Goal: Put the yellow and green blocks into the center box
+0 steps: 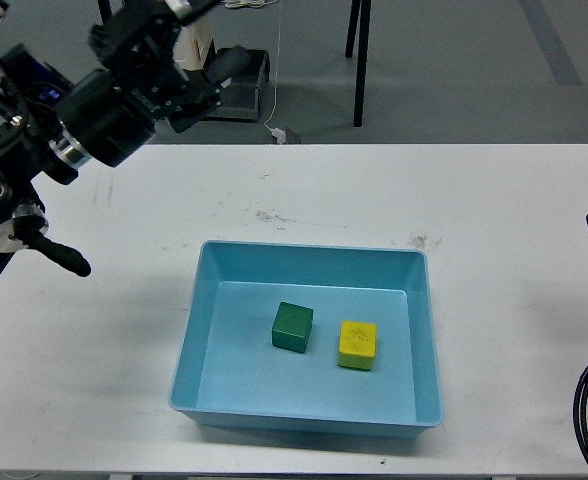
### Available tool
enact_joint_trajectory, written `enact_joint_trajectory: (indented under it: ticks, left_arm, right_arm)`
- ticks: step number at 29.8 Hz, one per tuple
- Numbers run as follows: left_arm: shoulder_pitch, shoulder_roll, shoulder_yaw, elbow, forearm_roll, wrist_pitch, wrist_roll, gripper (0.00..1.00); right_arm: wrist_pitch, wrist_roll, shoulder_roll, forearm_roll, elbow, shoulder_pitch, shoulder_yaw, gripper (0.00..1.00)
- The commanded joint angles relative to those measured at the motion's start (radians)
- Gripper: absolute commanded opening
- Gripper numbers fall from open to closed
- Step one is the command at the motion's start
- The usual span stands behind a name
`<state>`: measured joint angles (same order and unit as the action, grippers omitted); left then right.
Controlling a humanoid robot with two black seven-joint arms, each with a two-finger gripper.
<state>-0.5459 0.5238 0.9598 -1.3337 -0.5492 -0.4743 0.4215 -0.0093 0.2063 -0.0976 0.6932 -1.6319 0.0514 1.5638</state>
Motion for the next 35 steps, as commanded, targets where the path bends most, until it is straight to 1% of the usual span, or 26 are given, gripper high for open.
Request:
enact_joint_trajectory:
  ticks: [1, 2, 4, 5, 7, 9, 12, 14, 16, 19, 23, 26, 28, 35]
  left_arm:
    - [0.131, 0.008, 0.045, -0.071, 0.172, 0.096, -0.043, 1.0]
    - [0.17, 0.009, 0.045, -0.094, 0.178, 0.145, -0.05, 1.0]
    - [0.234, 0.005, 0.045, -0.122, 0.189, 0.224, -0.067, 1.0]
    - [0.259, 0.004, 0.045, -0.136, 0.199, 0.244, -0.073, 1.0]
    - [0.311, -0.005, 0.046, -0.157, 0.28, 0.241, -0.075, 1.0]
    - [0.352, -0.007, 0.042, -0.163, 0.442, 0.233, -0.076, 1.0]
    - [0.379, -0.007, 0.03, -0.168, 0.717, 0.22, -0.081, 1.0]
    - [0.4, -0.008, 0.028, -0.168, 0.848, 0.207, -0.081, 1.0]
    - [0.426, -0.013, 0.03, -0.17, 0.928, 0.192, -0.081, 1.0]
    - [0.464, -0.066, 0.039, -0.174, 0.991, 0.192, -0.078, 1.0]
    - [0.552, -0.114, 0.062, -0.193, 1.064, 0.183, -0.075, 1.0]
    - [0.606, -0.119, 0.076, -0.214, 1.082, 0.125, -0.073, 1.0]
    - [0.615, -0.119, 0.074, -0.219, 1.082, 0.102, -0.072, 1.0]
    - [0.621, -0.117, 0.076, -0.225, 1.08, 0.108, -0.07, 1.0]
  right_arm:
    - [0.0, -0.109, 0.004, -0.265, 0.003, -0.007, 0.004, 1.0]
    - [0.0, -0.129, 0.007, -0.314, 0.001, -0.005, 0.008, 1.0]
    - [0.003, -0.151, 0.021, -0.388, 0.001, -0.001, 0.013, 1.0]
    - [0.012, -0.157, 0.029, -0.424, 0.001, 0.004, 0.022, 1.0]
    - [0.061, -0.172, 0.042, -0.522, 0.003, 0.022, 0.044, 1.0]
    - [0.13, -0.2, 0.047, -0.64, 0.004, 0.063, 0.047, 1.0]
    - [0.25, -0.249, 0.047, -0.773, 0.004, 0.114, 0.048, 1.0]
    - [0.294, -0.268, 0.047, -0.82, 0.003, 0.148, 0.048, 1.0]
    - [0.314, -0.271, 0.052, -0.857, 0.006, 0.176, 0.048, 1.0]
    - [0.325, -0.271, 0.053, -0.908, 0.009, 0.205, 0.047, 1.0]
    - [0.328, -0.258, 0.064, -0.919, 0.009, 0.223, 0.038, 1.0]
    - [0.328, -0.258, 0.067, -0.917, 0.009, 0.225, 0.036, 1.0]
    - [0.327, -0.257, 0.067, -0.916, 0.014, 0.225, 0.036, 1.0]
    - [0.33, -0.258, 0.067, -0.914, 0.015, 0.226, 0.03, 1.0]
